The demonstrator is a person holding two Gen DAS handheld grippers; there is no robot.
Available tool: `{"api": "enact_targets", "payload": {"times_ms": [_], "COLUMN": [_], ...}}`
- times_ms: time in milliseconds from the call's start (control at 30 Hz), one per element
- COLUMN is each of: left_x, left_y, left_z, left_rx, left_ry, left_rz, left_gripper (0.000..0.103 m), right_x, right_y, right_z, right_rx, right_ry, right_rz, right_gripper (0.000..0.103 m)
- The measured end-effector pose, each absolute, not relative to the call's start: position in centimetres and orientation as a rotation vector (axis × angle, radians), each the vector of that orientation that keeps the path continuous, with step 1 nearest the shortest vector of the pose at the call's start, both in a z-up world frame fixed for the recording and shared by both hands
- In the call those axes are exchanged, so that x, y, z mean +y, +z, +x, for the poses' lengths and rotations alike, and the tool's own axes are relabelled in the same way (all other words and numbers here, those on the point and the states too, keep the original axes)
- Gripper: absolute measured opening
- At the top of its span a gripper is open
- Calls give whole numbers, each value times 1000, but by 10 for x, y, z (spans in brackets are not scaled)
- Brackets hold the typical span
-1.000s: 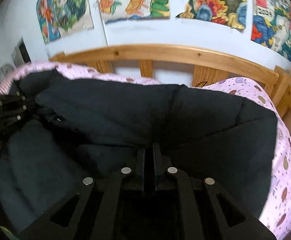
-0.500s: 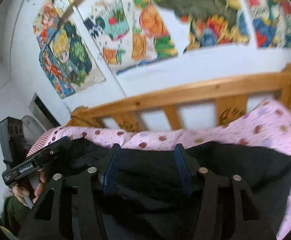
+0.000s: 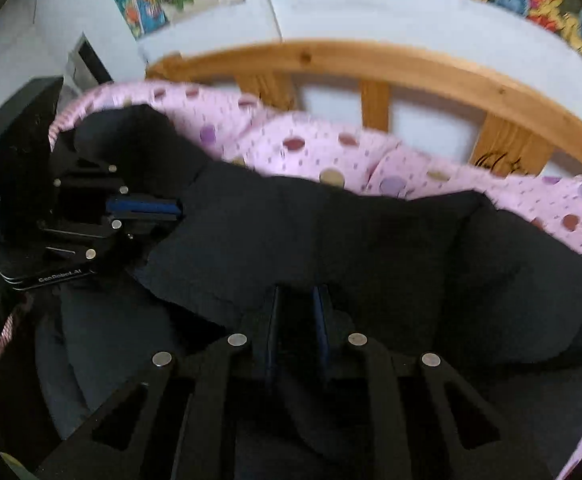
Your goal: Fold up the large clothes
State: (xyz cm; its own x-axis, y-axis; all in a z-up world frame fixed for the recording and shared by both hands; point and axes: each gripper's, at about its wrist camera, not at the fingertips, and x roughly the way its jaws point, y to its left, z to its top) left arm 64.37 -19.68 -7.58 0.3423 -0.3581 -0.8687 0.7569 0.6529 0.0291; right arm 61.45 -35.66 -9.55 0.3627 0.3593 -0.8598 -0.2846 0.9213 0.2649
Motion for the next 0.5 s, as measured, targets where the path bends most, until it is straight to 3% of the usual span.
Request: {"api": "enact_targets", "payload": {"times_ms": [233,500], "left_x": [-217,-184], "left_y": [-120,-88], "left_z": [636,635], "left_rx": [963,889], "left_ry": [-689,-734], "left_rz": [633,399], "left_gripper": [6,7], "right_x": [-334,-356], "right_y": [-147,-127], "right_z": [625,594], "right_rx": [1193,1010], "right_ry": [368,406], "right_rz": [-43,119], "right_gripper": [12,12]}}
